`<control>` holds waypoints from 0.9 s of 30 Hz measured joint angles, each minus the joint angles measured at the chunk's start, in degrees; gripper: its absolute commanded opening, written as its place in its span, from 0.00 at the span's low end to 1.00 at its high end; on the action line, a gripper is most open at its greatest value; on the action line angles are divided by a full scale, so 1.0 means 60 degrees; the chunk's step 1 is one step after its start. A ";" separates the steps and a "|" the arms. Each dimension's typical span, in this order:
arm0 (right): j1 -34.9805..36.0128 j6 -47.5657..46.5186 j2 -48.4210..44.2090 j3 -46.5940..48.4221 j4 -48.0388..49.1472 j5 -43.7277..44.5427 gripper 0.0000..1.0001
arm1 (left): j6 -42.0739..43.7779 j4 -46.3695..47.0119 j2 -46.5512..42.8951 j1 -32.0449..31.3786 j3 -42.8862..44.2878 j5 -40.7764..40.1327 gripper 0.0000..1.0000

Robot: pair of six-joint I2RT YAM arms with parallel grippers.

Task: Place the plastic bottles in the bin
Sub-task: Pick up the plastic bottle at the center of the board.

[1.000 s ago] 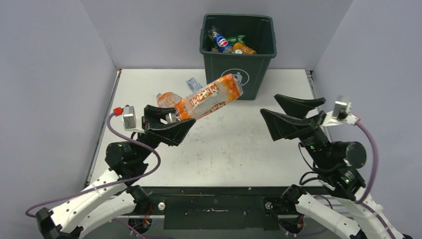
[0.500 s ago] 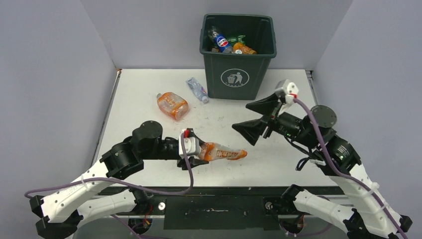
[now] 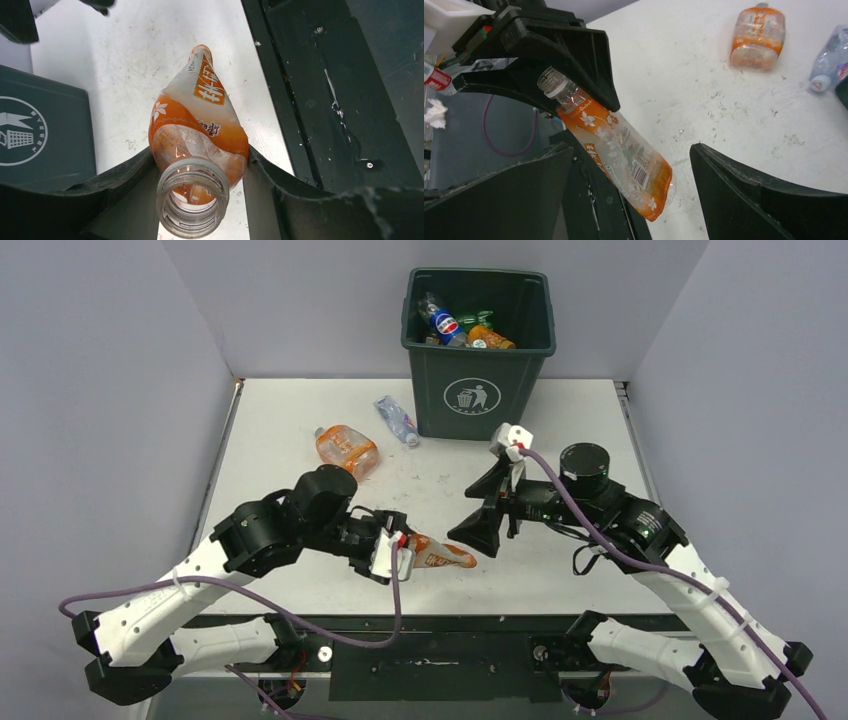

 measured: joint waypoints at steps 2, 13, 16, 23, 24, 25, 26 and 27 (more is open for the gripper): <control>0.0273 -0.0127 0.0251 -0.0004 -0.0171 -0.0007 0.92 | 0.0259 -0.0193 0.0208 0.0000 0.0055 0.0011 0.00; 0.2113 -0.0368 0.0295 -0.1439 0.0240 0.0776 0.93 | 0.0084 -0.0047 0.0342 0.0339 0.0200 0.1228 0.00; 0.2747 -0.0444 0.0393 -0.1530 0.0408 0.1096 0.97 | -0.0142 0.0262 0.0255 0.0634 0.0200 0.1701 0.00; 0.3297 -0.0437 0.0823 -0.1763 0.1140 0.2044 0.35 | -0.0514 0.0765 0.0226 0.0849 0.0160 0.2167 0.42; 0.3351 -0.0452 0.0820 -0.1832 0.1271 0.2178 0.32 | -0.0648 0.0816 0.0211 0.0907 0.0087 0.2153 0.60; 0.3399 -0.0455 0.0783 -0.1902 0.1333 0.2266 0.29 | -0.0871 0.0969 0.0153 0.0958 -0.0080 0.2182 0.91; 0.3406 -0.0375 0.0732 -0.2033 0.1435 0.2291 0.25 | -0.1035 0.1235 0.0058 0.0969 -0.0266 0.2116 0.98; 0.3424 -0.0321 0.0688 -0.2153 0.1599 0.2459 0.23 | -0.1184 0.1555 -0.0040 0.0958 -0.0463 0.2131 0.96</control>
